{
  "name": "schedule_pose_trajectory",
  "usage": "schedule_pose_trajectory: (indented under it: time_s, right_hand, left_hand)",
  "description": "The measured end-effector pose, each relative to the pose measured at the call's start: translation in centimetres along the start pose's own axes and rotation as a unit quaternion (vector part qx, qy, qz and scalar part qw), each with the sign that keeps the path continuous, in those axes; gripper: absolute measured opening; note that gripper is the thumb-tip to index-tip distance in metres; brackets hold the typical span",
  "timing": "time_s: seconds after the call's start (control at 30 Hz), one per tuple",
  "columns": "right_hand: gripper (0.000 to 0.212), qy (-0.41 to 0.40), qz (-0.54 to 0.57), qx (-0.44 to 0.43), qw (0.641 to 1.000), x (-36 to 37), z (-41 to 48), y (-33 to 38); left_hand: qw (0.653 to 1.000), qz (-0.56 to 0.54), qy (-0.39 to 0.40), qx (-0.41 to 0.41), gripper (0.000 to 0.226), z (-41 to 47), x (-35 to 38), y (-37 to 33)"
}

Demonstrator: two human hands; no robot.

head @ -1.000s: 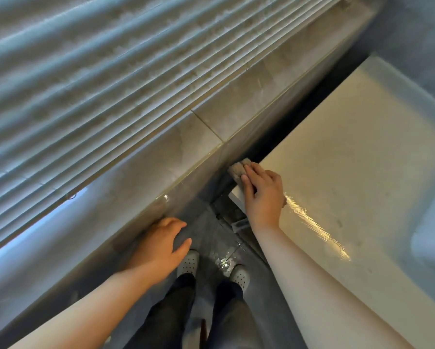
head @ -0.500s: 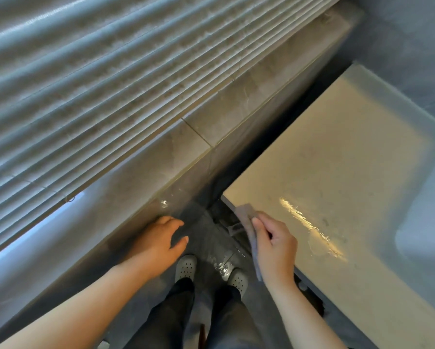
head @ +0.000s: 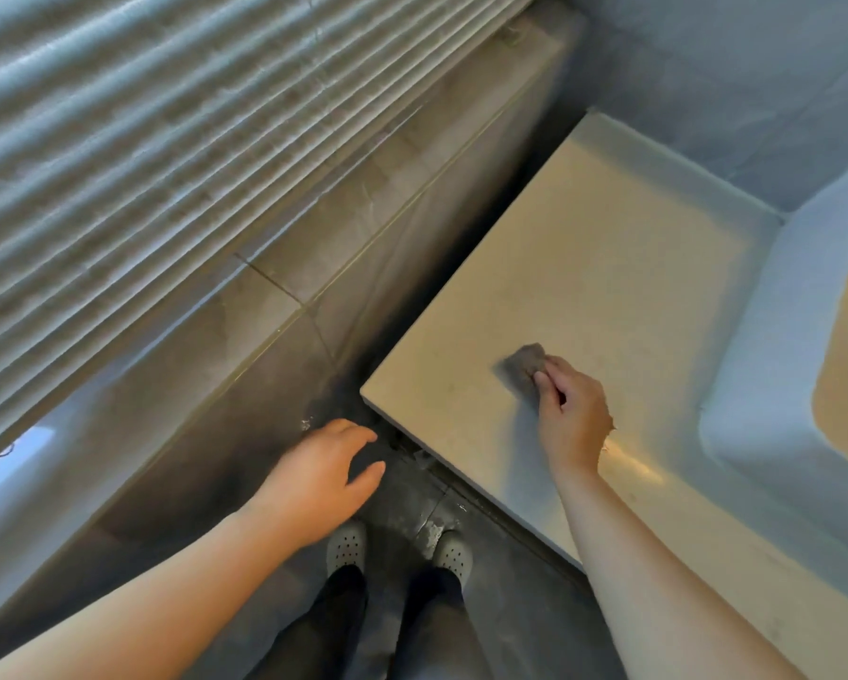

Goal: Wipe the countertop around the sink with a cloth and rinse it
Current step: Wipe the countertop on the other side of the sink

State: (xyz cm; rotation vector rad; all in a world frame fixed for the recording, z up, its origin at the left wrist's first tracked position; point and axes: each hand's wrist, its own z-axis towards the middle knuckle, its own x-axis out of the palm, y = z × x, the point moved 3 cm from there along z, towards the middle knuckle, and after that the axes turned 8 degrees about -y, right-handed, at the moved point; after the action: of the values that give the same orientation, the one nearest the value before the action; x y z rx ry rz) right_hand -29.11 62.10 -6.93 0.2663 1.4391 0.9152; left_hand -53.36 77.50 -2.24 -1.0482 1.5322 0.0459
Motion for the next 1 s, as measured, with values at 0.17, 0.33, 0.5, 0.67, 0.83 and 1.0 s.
schedule_pose_trajectory:
  time_s: [0.17, 0.33, 0.5, 0.67, 0.83, 1.0]
  right_hand:
    - [0.02, 0.005, 0.01, -0.002, 1.0, -0.9, -6.1, 1.7]
    - [0.021, 0.051, 0.039, 0.063, 0.996, -2.1, -9.9, 2.7]
    - [0.03, 0.149, 0.147, 0.186, 0.96, -5.1, -11.3, 5.1]
    - [0.024, 0.058, 0.216, 0.23, 0.947, -11.3, -10.9, 6.1]
    - [0.033, -0.051, 0.229, 0.234, 0.944, -18.4, -10.0, 5.2]
    - [0.029, -0.139, 0.24, 0.235, 0.931, -26.9, -8.7, 2.6]
  left_hand:
    - [1.0, 0.014, 0.016, 0.015, 0.046, -0.1, -0.3, 0.6]
    - [0.999, 0.014, 0.03, 0.039, 0.044, 0.1, -1.0, 0.6]
    - [0.995, 0.0, 0.049, 0.089, 0.039, 0.3, -1.8, -0.2]
    - [0.99, -0.028, 0.067, 0.12, 0.036, 1.0, -2.1, -3.4]
    - [0.977, -0.051, 0.14, 0.153, 0.031, 2.4, -0.9, -10.6]
    - [0.962, -0.094, 0.137, 0.217, 0.025, 3.0, -0.4, -22.7]
